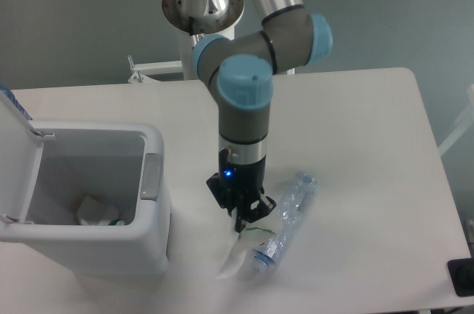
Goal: Place the trash in the trash can
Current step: 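Lift the gripped paper wrapper up off the table, then carry the paper wrapper over the open white trash bin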
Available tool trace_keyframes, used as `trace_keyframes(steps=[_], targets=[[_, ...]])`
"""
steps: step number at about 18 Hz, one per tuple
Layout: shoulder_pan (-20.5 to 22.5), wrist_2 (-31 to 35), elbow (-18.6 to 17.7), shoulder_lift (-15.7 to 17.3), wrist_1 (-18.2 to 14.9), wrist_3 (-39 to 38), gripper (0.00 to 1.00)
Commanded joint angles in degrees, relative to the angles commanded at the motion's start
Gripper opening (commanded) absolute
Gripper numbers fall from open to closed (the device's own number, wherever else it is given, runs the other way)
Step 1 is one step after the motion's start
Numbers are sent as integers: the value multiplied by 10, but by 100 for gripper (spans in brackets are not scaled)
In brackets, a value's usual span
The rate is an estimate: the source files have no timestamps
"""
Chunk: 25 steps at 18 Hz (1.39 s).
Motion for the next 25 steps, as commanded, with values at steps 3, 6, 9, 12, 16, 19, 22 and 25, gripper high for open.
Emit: trace_keyframes(steps=[3,6,9,12,16,19,22,25], targets=[[18,-36,32,7,-1,-37,12],[43,-84,47,24,-1,-67,10],[62,-120,47,42,-1,-91,10],[76,-171,42,76,-5,-169,10],[71,-201,11,123,-5,-245,10],[41,-211,1,154,-6,-306,10],[-3,-210,-40,184,-5,-317,10],[-34,-210,-89,219,-6,-323,10]])
